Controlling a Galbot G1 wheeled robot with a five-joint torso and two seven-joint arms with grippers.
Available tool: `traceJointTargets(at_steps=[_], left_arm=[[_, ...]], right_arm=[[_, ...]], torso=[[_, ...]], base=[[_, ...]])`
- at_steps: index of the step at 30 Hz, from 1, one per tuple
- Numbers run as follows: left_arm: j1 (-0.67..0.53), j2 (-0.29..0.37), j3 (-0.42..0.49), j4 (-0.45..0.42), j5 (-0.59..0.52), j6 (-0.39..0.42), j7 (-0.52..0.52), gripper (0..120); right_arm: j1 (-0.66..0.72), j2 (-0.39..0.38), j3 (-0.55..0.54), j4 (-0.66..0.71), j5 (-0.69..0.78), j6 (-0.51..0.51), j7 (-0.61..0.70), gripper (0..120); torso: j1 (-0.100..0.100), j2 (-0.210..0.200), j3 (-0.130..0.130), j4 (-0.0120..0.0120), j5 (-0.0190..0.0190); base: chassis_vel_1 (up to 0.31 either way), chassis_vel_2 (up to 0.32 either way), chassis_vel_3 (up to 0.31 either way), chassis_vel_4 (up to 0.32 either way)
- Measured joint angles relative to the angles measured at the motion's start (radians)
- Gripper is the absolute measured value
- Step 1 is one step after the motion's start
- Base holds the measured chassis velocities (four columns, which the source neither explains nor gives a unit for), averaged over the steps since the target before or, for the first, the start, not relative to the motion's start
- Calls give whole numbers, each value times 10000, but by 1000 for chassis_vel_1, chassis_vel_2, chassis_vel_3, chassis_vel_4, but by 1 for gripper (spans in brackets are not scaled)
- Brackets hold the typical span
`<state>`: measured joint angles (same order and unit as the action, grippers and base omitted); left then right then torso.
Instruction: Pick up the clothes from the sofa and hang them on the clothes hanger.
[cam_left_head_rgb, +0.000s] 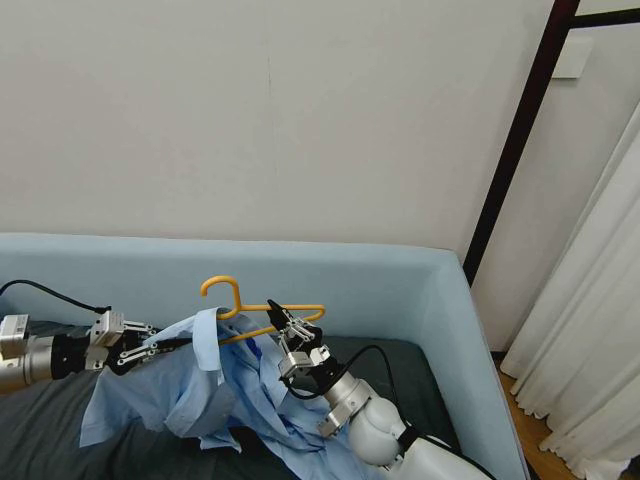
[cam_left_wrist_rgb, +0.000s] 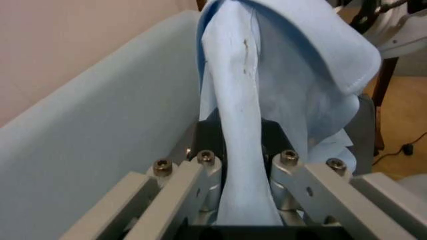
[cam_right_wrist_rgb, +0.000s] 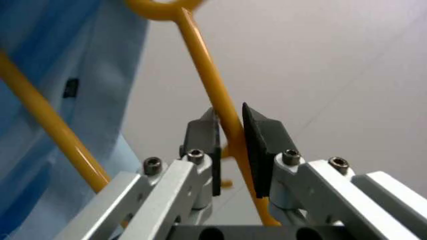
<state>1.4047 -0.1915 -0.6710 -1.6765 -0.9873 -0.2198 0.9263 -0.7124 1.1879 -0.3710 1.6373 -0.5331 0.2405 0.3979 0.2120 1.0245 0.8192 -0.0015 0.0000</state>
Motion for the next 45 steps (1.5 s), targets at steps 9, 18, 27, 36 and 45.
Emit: traceJointTargets(at_steps=[9, 18, 27, 36, 45], left_arm=[[-86, -207, 4, 230, -129, 25, -257, 6], [-405, -418, 44, 460, -240, -16, -381, 6], [-433, -525, -74, 388, -312, -78, -349, 6], [-427, -570, -116, 255, -294, -106, -315, 6], [-428, -629, -132, 187, -284, -122, -316, 6]], right_arm=[[-484, -341, -15, 643, 3782, 1768, -1568, 46], [-1573, -846, -966, 1739, 10932, 765, -1295, 81], [-1920, -608, -423, 1614, 17209, -747, -1592, 100], [-2081, -57, 125, 508, 18889, -1120, -4140, 99], [-1907, 369, -67, -109, 18499, -1237, -4682, 69]], torso=[[0, -1, 0, 0, 0], [-2, 1, -1, -1, 0], [-2, 0, 0, 0, 0], [-2, 0, 0, 0, 0], [-1, 0, 0, 1, -1]], base=[[0, 0, 0, 0], [0, 0, 0, 0], [0, 0, 0, 0], [0, 0, 0, 0], [0, 0, 0, 0]])
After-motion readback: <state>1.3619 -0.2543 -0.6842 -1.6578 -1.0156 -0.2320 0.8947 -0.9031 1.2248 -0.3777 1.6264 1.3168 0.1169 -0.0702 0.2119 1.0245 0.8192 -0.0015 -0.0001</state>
